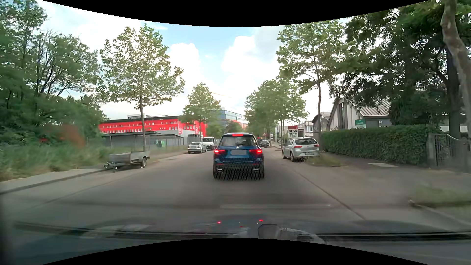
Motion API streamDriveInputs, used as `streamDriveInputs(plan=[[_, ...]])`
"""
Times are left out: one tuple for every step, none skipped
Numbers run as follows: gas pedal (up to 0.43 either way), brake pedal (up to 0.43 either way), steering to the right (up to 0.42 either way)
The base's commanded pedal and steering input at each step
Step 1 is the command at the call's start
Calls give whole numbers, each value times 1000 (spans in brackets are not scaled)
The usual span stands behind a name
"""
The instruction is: Follow the waypoints while adhering to traffic rules and regulations
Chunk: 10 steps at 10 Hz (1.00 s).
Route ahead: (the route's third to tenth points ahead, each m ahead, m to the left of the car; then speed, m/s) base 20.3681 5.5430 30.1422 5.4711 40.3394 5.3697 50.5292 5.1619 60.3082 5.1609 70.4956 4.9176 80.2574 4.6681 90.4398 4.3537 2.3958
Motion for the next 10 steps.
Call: streamDriveInputs(plan=[[0,0,-7],[0,0,-6],[0,0,-1],[0,0,7],[0,0,11],[0,0,11],[0,0,9],[0,0,8],[0,0,8],[0,0,8]])
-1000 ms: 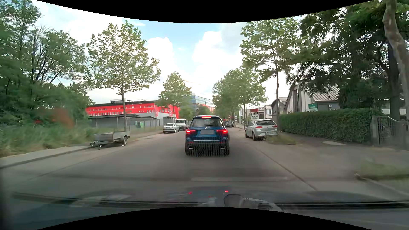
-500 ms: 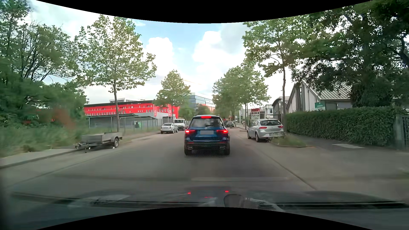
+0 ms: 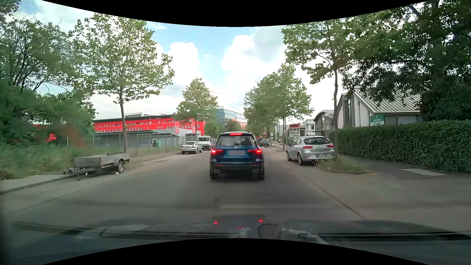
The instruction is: Follow the waypoints while adhering to traffic rules and regulations
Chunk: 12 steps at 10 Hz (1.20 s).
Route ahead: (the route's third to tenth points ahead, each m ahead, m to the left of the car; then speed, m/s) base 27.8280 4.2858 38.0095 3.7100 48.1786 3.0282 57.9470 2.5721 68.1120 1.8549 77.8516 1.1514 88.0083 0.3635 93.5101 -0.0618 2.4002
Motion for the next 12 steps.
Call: streamDriveInputs(plan=[[0,12,7],[0,55,7],[0,98,7],[0,122,7],[0,152,6],[0,183,6],[0,201,5],[0,207,5],[0,207,5],[0,207,4],[0,207,2],[0,207,-1]])
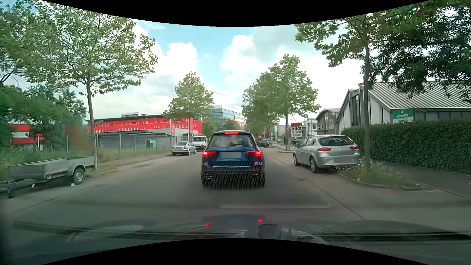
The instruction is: Follow the waypoints while adhering to traffic rules and regulations
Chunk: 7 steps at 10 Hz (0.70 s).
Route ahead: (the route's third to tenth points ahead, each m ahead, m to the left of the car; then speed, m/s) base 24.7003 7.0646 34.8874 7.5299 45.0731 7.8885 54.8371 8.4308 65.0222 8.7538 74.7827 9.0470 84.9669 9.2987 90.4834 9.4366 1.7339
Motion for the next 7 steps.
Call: streamDriveInputs(plan=[[0,207,-7],[0,201,-12],[0,201,-14],[0,201,-12],[0,195,-10],[0,189,-7],[0,177,-7]])
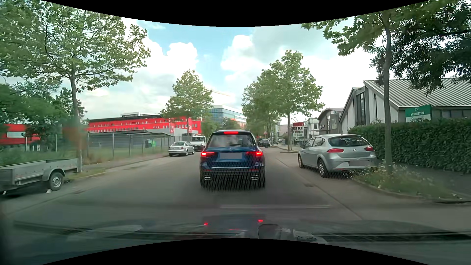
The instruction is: Follow the waypoints while adhering to traffic rules and regulations
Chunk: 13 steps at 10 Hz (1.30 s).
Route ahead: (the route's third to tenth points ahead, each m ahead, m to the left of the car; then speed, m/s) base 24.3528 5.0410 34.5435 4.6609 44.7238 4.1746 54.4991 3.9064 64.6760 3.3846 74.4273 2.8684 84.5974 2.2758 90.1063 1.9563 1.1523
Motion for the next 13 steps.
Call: streamDriveInputs(plan=[[0,171,-6],[0,165,-6],[0,165,-5],[0,159,-6],[0,146,-5],[0,134,-5],[0,122,-5],[0,110,-5],[0,98,-5],[0,98,-5],[0,98,-5],[0,98,-5],[0,98,-5]])
